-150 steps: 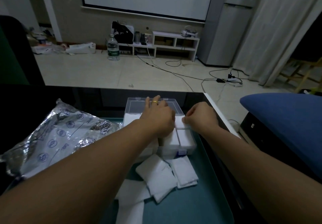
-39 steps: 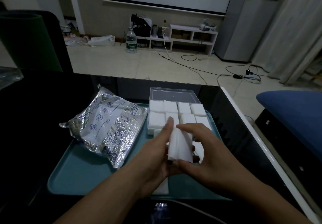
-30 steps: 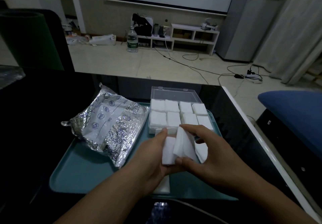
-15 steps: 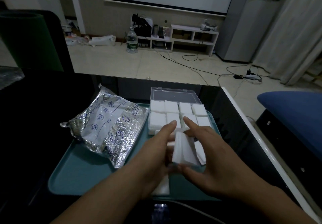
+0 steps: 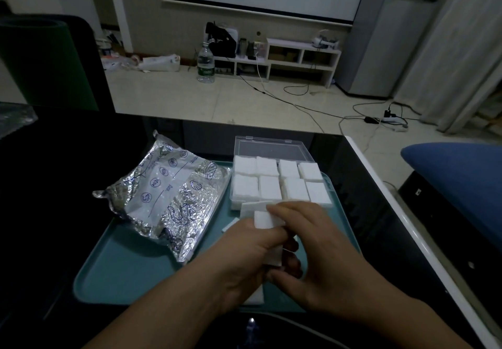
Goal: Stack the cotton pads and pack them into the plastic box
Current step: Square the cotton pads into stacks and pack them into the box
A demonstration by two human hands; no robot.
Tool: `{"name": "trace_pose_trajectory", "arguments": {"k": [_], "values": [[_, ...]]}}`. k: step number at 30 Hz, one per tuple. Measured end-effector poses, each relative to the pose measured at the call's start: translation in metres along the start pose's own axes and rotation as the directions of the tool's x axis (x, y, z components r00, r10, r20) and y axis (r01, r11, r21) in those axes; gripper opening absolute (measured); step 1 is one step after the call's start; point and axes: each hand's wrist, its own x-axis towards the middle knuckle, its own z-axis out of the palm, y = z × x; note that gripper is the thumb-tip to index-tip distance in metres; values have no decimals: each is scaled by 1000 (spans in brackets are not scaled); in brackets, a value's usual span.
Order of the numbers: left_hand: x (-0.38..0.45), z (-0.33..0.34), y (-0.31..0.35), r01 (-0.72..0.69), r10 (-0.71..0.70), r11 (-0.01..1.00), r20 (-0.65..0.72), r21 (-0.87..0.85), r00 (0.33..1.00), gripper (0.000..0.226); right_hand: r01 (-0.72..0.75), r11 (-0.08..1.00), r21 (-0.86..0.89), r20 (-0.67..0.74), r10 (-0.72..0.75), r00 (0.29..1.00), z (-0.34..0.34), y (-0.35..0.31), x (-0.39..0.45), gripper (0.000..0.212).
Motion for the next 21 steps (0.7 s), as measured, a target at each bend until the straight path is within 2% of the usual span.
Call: {"name": "trace_pose_trajectory", "arguments": {"k": [4, 10, 17, 21], "values": [[2, -2, -4, -16, 17, 997, -12, 81, 1000, 8, 7, 1000, 0, -34, -7, 999, 2, -1, 1, 68], [4, -2, -6, -37, 38, 996, -10, 82, 999, 20, 18, 1000, 6, -62, -18, 998, 7, -2, 2, 61], [4, -4, -7, -63, 62, 991, 14, 120, 998, 10, 19, 1000, -13, -73, -20, 997, 10, 2, 0, 67], [5, -5, -9, -46, 42, 988, 33, 148, 999, 12, 28, 999, 34, -73, -25, 997, 7, 0, 1, 60]]}}
